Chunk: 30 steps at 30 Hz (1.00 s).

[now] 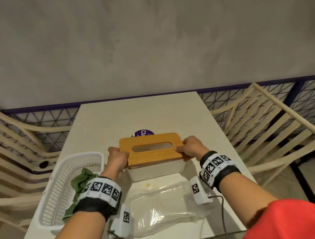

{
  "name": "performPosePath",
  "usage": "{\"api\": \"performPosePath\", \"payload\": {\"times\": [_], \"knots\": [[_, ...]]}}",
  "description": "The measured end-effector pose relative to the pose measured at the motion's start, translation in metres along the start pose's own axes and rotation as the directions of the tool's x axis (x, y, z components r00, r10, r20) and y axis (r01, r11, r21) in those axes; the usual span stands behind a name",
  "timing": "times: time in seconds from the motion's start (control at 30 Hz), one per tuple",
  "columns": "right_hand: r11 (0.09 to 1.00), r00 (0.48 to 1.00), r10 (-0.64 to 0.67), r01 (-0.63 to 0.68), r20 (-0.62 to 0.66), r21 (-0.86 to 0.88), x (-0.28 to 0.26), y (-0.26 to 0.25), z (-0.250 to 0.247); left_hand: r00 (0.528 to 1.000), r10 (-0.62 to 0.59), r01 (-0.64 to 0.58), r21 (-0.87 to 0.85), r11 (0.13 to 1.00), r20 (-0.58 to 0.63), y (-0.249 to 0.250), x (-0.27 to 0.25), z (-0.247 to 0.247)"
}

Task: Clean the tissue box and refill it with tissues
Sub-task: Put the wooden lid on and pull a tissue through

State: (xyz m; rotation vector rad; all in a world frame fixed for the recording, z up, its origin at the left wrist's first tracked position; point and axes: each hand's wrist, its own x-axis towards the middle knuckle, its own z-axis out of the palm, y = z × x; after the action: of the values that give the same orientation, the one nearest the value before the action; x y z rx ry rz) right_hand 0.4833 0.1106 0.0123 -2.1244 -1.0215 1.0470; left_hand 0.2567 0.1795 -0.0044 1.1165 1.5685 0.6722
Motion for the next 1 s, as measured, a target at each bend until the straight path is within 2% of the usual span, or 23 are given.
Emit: {"api": "performPosePath", "payload": {"times": [0.07, 0.13, 0.2, 0.27, 0.47, 0.63, 0.73, 1.0], "knots": [[0.999, 0.999, 0.037, -0.038, -0.036, -0.030, 0.008, 0.001, 0.003, 1.000, 0.020, -0.016, 0.196, 0.981, -0.020, 0.000, 0.011, 0.005], [0.996, 0.996, 0.043, -0.049, -0.076, -0.080, 0.016, 0.001, 0.007, 0.999, 0.019, -0.002, 0.382, 0.924, -0.041, -0.002, 0.024, 0.008], [0.983, 0.993, 0.032, -0.052, -0.117, -0.176, 0.021, 0.002, 0.011, 0.998, 0.019, 0.013, 0.486, 0.874, -0.059, -0.006, 0.032, 0.011], [0.975, 0.990, 0.015, -0.046, -0.143, -0.218, 0.024, 0.004, 0.015, 0.997, 0.046, -0.007, 0.508, 0.862, -0.063, -0.010, 0.033, 0.013], [0.980, 0.981, -0.041, 0.002, -0.188, -0.201, 0.037, 0.015, 0.018, 0.989, 0.135, -0.097, 0.451, 0.887, -0.053, -0.025, 0.038, 0.018], [0.968, 0.990, -0.032, -0.003, -0.139, -0.249, 0.041, 0.015, 0.017, 0.989, 0.136, -0.095, 0.464, 0.881, -0.055, -0.026, 0.039, 0.019], [0.945, 0.995, -0.049, 0.019, -0.085, -0.326, 0.042, 0.010, 0.011, 0.984, 0.175, -0.145, 0.494, 0.858, -0.015, -0.024, 0.039, 0.018], [0.952, 0.997, -0.022, 0.000, -0.070, -0.307, 0.050, 0.018, 0.009, 0.987, 0.153, -0.150, 0.576, 0.804, 0.045, -0.015, 0.042, 0.011]]}}
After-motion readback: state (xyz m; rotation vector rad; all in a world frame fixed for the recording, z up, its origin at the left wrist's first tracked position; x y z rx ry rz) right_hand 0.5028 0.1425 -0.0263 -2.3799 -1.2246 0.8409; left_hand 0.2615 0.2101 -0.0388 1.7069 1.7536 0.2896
